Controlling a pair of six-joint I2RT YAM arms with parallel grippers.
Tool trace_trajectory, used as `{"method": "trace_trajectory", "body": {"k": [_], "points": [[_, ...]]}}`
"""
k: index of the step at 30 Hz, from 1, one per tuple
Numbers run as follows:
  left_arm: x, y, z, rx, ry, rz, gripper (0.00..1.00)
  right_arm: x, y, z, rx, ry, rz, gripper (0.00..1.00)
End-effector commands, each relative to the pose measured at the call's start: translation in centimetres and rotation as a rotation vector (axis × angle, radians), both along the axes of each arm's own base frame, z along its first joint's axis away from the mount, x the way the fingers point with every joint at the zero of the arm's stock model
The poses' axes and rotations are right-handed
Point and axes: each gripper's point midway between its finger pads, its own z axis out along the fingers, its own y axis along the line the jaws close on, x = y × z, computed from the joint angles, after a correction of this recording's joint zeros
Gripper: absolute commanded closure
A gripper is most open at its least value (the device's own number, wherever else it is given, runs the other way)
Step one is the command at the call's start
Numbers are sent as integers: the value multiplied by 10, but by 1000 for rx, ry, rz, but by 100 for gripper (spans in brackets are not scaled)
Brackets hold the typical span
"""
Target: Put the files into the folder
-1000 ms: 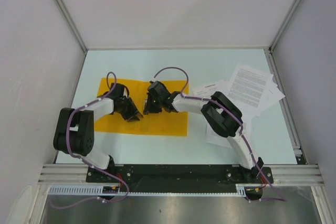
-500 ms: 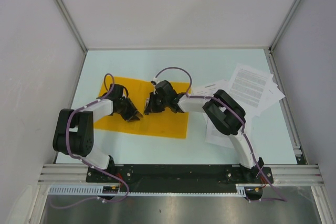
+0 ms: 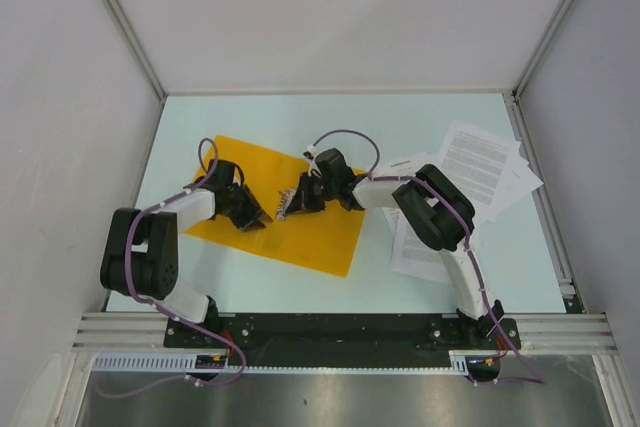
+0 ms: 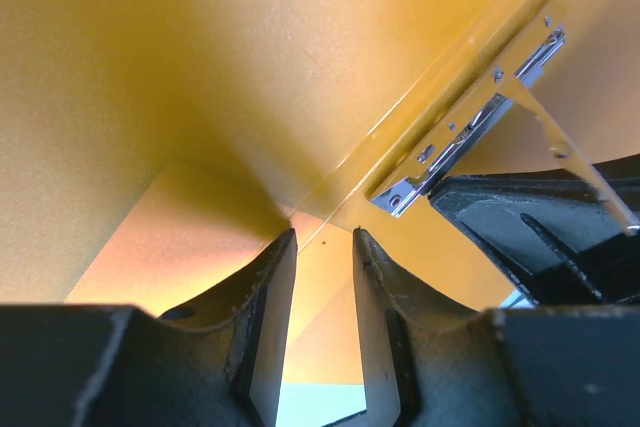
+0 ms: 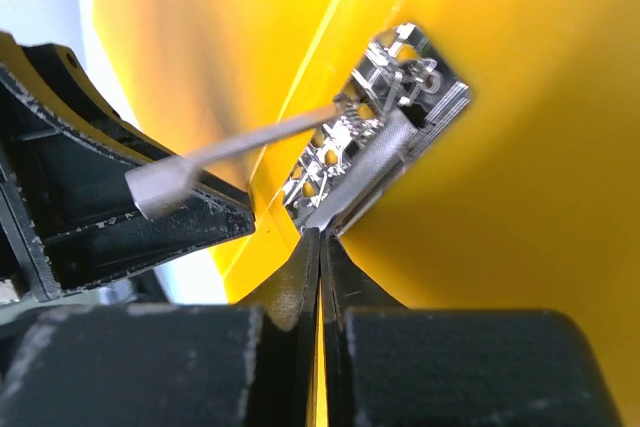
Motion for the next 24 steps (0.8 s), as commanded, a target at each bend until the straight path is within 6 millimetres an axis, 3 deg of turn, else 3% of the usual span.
{"method": "trace_trajectory", "body": {"k": [1, 7, 10, 16, 20, 24], "points": [[-11, 28, -14, 142, -1, -12, 60, 8, 7, 18, 82, 44, -67, 100], [-1, 12, 20, 56, -137, -70, 56, 15, 2, 42, 58, -83, -57, 100], [0, 8, 33, 30, -199, -82, 53, 14, 2, 47, 67, -122, -21, 94], [1, 7, 57, 29, -289, -102, 50, -4, 31, 75, 168, -182, 31, 73], [4, 9, 79, 35, -362, -107, 45, 4, 42, 80, 227, -199, 13, 70], [2, 8, 83, 35, -373, -120, 40, 18, 53, 80, 251, -216, 9, 69]]}}
